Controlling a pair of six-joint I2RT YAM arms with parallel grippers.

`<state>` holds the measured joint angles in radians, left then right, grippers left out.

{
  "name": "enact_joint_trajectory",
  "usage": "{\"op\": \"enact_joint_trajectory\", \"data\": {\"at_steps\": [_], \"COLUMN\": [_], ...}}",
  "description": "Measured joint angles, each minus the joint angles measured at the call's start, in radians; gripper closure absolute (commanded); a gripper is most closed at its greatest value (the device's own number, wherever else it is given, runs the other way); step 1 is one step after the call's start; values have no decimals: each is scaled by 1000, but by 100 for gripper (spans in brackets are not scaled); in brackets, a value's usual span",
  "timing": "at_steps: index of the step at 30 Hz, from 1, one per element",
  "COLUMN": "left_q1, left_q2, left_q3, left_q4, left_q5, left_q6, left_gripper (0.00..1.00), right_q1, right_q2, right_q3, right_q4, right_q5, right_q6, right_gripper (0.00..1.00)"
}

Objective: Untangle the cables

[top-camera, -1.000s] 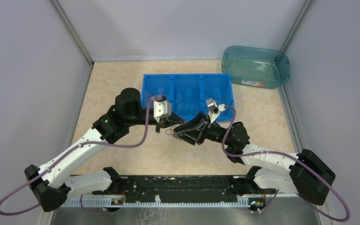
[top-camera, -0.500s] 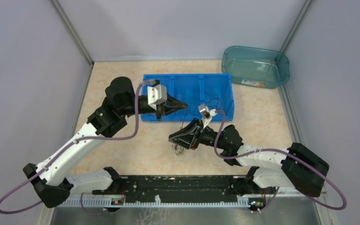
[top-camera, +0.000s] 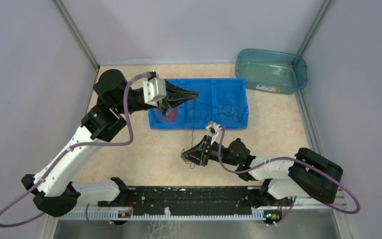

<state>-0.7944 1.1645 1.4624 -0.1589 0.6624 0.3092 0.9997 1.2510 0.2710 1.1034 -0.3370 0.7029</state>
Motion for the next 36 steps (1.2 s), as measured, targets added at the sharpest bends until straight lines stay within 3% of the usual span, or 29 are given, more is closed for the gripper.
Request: {"op": "enact_joint_trajectory", "data": {"at_steps": [22,30,32,36], "left_q1": [0,0,0,0], "left_q2": [100,117,120,118], "left_q3": [390,481,505,536], "left_q4": [93,261,296,321], "left_q5": [-58,-74,-79,-82], "left_q6": [163,232,251,287], "left_gripper": [100,100,100,100], "right_q1": [13,25,28,32], "right_q2": [137,156,163,137], "right_q3": [-49,-49,-49,-71], "right_q4": [3,-99,-106,-119], "right_q5": [101,140,148,179], "right_q6": [-32,-67,-71,-76], "right_gripper": [78,72,68,49]}}
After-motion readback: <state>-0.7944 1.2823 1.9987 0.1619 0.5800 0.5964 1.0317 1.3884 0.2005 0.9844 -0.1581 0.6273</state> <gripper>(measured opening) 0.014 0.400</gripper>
